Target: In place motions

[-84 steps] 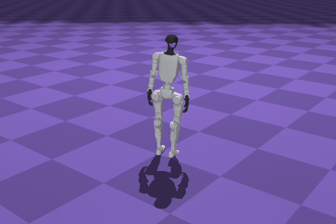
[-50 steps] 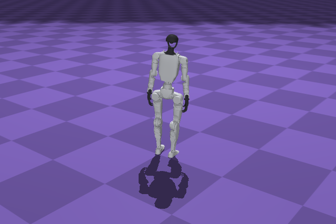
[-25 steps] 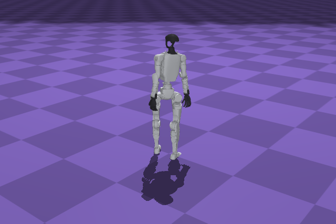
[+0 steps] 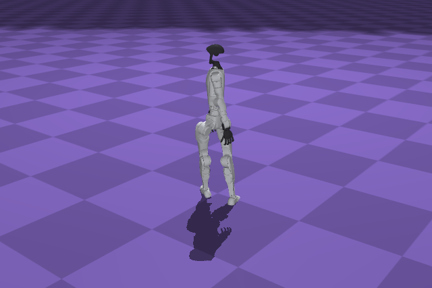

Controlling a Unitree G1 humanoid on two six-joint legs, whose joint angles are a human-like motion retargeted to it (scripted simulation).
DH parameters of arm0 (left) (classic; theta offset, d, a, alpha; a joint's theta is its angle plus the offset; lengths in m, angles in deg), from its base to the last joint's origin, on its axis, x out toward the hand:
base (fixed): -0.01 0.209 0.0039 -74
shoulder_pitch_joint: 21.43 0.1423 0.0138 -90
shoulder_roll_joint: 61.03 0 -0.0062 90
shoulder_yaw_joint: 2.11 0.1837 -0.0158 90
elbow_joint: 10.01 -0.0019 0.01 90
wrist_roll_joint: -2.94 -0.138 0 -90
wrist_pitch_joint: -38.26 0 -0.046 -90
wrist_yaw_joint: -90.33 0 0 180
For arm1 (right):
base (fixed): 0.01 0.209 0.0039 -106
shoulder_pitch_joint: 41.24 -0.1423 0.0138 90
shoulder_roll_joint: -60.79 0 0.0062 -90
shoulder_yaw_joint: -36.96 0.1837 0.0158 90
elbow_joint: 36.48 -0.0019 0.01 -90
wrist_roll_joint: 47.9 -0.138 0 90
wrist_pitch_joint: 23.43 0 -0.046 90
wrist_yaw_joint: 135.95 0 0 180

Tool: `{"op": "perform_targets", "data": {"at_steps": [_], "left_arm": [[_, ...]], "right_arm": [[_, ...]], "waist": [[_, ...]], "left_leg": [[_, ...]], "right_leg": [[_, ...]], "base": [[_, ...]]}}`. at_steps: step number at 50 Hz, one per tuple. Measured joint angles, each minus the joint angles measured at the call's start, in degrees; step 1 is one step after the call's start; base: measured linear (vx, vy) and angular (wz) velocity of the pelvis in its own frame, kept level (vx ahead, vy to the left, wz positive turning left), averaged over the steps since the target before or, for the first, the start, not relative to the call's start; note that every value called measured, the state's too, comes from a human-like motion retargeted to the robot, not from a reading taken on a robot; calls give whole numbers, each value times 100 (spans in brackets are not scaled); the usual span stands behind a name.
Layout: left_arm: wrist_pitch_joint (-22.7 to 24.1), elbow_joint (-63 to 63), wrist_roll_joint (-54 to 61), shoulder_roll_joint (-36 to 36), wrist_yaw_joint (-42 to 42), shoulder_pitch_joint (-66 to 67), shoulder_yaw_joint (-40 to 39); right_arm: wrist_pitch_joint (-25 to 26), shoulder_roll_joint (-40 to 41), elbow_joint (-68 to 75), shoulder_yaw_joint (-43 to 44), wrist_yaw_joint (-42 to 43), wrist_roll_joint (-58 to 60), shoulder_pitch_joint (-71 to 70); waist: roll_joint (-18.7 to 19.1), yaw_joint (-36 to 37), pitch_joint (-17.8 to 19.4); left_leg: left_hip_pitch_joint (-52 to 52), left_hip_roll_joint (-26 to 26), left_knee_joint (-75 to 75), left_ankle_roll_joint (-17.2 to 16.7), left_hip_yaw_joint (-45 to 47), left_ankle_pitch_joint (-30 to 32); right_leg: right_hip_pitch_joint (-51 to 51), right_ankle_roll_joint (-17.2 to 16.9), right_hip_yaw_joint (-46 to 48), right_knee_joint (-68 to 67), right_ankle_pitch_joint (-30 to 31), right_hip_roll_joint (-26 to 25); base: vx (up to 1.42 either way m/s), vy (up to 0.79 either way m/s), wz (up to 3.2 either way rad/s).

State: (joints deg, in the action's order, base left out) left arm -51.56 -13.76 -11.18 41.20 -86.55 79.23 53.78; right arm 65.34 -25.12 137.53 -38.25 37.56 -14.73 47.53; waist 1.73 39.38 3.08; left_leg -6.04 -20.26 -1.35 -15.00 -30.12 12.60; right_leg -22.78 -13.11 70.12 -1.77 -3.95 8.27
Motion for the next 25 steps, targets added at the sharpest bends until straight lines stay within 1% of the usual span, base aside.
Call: {"op": "perform_targets", "data": {"at_steps": [5, 8, 12, 17, 20, 25], "left_arm": [[-17, -98, -27, -1, 35, -77, 113], [27, -22, -122, -21, 50, -157, 236], [46, 73, -142, -80, 64, -297, 363], [118, 262, 60, -140, 137, -454, 433], [139, 358, 143, -198, 209, -443, 399], [99, 369, 166, -291, 295, -327, 295]], "right_arm": [[-118, 269, -232, -164, -64, 18, -165], [-170, 453, -220, -355, -94, 57, -171], [-165, 567, -142, -540, -77, 244, -36], [-141, 564, -23, -553, 102, 415, 198], [-116, 512, 70, -482, 197, 385, 255], [-60, 334, 133, -398, 262, 296, 184]], "waist": [[-20, -45, 0], [-47, -163, -20], [-87, -379, -122], [-120, -858, -286], [-126, -1175, -346], [12, -1852, -347]], "left_leg": [[-47, 34, 9, 0, -33, 2], [-103, 142, -11, 0, -2, -14], [-202, 311, -21, 0, 51, -51], [-384, 634, -35, 34, 157, -90], [-396, 743, -12, 250, 378, -149], [-311, 976, 47, 708, 856, -319]], "right_leg": [[53, 6, -40, -15, 1, -20], [156, 67, -129, -16, -2, -60], [351, 176, -300, -16, -13, -142], [765, 414, -736, 6, 20, -303], [958, 495, -1189, 24, 129, -281], [1255, 649, -2066, 8, 316, -239]], "base": [[-1, -2, 0], [1, -12, -36], [5, -11, -51], [9, -16, -92], [17, -11, -148], [17, -14, -191]]}}
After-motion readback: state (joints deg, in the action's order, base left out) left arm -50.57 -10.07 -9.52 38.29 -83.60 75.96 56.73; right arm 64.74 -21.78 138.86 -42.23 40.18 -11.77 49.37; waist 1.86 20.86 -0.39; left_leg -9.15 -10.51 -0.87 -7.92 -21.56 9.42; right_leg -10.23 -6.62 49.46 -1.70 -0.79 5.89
